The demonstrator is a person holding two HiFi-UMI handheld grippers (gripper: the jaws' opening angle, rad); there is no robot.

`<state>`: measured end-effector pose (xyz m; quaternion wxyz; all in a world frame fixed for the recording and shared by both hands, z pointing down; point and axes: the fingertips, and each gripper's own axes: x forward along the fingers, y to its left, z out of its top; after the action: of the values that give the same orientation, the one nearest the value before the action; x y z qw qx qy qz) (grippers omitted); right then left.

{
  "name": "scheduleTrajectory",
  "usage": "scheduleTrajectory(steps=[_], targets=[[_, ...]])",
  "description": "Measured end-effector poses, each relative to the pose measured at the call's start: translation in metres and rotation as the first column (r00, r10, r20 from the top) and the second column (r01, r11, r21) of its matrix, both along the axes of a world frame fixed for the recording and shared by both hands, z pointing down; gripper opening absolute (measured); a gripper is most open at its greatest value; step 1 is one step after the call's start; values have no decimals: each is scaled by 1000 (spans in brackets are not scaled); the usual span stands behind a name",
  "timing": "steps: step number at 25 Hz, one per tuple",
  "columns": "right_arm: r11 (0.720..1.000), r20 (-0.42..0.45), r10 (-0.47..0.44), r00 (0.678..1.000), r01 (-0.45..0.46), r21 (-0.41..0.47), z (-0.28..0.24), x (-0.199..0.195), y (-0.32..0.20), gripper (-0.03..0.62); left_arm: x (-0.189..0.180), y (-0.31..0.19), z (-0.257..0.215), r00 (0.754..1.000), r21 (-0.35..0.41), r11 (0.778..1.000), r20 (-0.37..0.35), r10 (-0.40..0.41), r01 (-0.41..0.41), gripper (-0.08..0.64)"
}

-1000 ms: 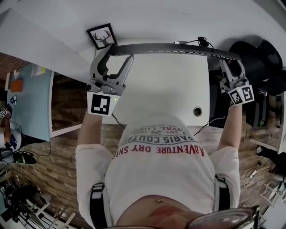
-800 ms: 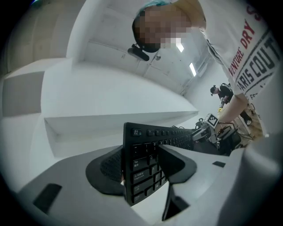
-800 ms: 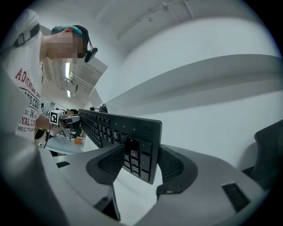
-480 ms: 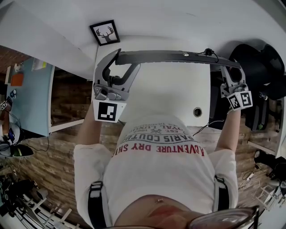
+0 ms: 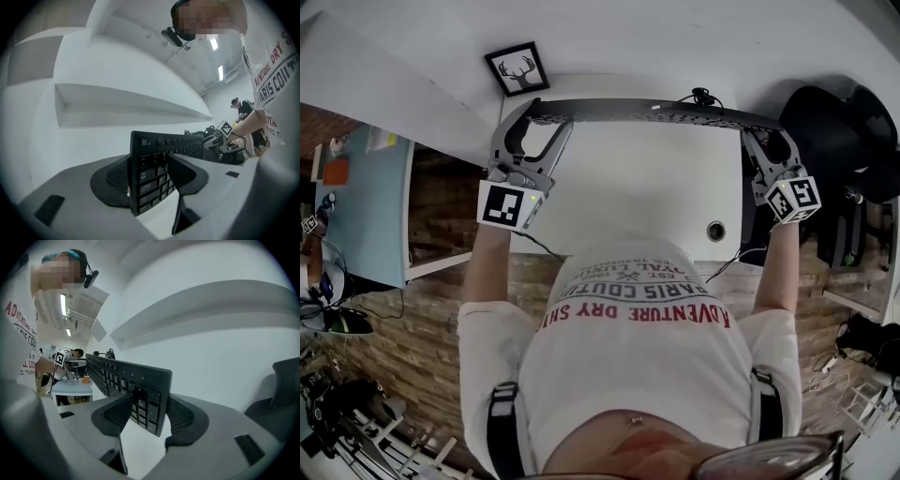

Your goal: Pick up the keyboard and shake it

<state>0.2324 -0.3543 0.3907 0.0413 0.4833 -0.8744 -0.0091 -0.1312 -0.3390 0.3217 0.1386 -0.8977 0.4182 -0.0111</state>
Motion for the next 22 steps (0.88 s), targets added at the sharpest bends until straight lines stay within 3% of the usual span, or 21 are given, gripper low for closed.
scheduleTrajectory(steps=[7, 13, 22], targets=[[988, -10, 21, 1000, -22, -151, 40, -24, 7, 235, -24, -10, 50, 1000, -201, 980, -27, 8, -13, 241], [969, -50, 48, 998, -59, -241, 58, -48, 23, 235, -49, -12, 87, 996, -290, 956, -80, 26, -48, 241], [963, -94, 56, 994, -79, -258, 62, -57, 35, 238, -59, -4, 110, 993, -352, 934, -118, 19, -60, 241]])
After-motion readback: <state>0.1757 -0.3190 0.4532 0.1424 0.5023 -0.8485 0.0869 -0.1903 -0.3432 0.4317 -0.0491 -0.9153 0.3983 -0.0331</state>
